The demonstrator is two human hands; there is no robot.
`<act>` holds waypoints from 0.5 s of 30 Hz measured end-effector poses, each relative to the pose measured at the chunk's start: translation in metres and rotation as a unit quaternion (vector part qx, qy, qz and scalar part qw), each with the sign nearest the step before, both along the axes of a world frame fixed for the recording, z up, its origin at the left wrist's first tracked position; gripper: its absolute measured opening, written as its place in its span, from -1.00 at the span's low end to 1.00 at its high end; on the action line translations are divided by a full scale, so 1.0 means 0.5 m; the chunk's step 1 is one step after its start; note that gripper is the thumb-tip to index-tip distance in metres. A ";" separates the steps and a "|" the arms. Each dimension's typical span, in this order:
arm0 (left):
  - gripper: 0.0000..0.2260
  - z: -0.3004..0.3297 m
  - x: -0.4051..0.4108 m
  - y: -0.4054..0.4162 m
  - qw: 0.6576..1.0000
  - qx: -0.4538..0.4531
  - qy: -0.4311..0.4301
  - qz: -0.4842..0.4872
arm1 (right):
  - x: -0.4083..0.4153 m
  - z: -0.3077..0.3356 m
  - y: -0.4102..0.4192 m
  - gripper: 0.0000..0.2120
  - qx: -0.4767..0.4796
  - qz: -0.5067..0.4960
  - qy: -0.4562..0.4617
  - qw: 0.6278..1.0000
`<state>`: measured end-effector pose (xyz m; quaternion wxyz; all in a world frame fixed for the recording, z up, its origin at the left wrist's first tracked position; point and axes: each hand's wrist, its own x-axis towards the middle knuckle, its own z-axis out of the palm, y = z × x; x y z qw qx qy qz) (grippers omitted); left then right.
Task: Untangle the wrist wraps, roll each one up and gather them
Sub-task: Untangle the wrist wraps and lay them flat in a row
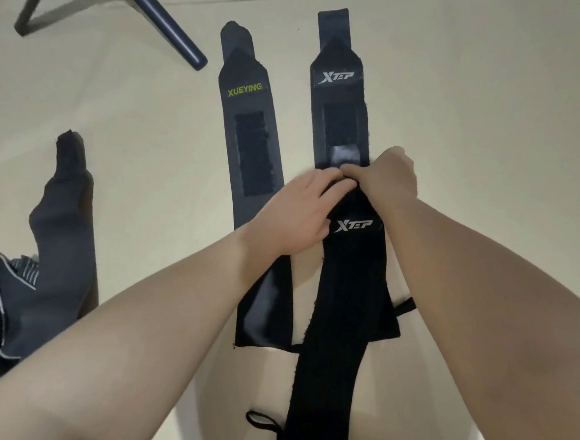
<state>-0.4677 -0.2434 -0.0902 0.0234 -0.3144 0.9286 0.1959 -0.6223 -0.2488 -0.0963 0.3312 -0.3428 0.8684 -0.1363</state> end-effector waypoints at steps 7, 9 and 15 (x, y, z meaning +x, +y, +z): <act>-0.44 0.009 -0.012 0.052 0.990 0.025 -0.142 -0.002 | 0.020 0.010 0.099 -0.78 -0.152 -0.128 -0.102 0.975; -0.39 0.010 -0.013 0.063 0.986 0.037 -0.162 -0.003 | 0.031 0.025 0.161 -0.80 -0.152 -0.191 -0.136 0.960; -0.37 -0.004 -0.005 0.086 0.973 -0.017 -0.232 -0.012 | 0.081 0.059 0.326 -0.80 -0.052 -0.233 -0.204 0.949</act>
